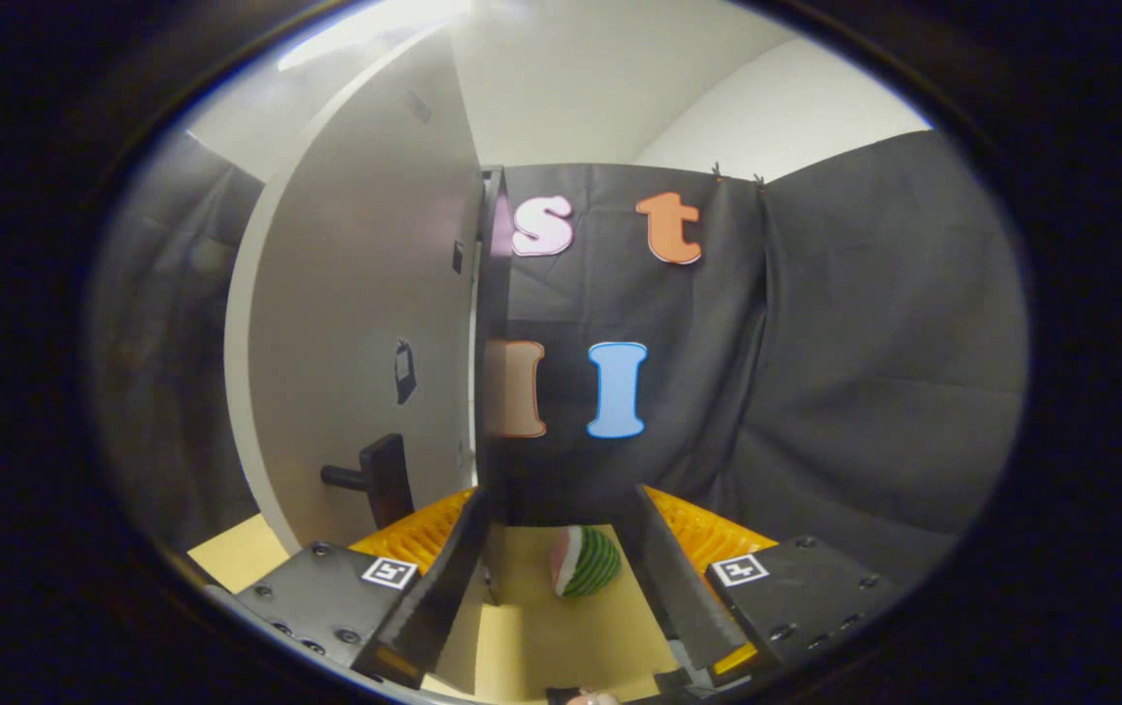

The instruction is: Open the shoe cabinet door, grab the shoes and put them into the shoe cabinet, then close the shoe cabinet door.

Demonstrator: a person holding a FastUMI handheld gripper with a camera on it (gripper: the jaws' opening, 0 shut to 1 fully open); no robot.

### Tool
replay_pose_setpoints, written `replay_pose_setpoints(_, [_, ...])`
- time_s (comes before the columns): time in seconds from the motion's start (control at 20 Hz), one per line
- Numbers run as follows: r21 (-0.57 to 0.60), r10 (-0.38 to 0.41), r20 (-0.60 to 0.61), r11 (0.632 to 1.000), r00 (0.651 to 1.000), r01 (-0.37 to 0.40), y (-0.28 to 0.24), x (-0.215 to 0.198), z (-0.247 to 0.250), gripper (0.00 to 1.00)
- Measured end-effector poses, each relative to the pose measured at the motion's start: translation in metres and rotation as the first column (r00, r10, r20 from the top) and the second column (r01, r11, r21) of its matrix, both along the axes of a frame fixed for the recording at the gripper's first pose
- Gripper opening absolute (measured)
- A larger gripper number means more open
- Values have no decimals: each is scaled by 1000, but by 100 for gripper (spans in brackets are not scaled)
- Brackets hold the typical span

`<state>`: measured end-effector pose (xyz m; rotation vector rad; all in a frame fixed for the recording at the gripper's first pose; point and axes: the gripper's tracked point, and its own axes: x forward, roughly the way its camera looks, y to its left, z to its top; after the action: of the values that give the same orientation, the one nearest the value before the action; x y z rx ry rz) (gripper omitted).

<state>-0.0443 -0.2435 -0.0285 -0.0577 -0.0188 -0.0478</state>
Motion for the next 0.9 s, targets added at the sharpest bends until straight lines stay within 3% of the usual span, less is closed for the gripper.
replay_pose_setpoints(0.25, [-58,73,16,996,997,-72,60,-2,1,93])
replay_pose_setpoints(0.9, [18,122,37,992,992,-123,203,35,-5,93])
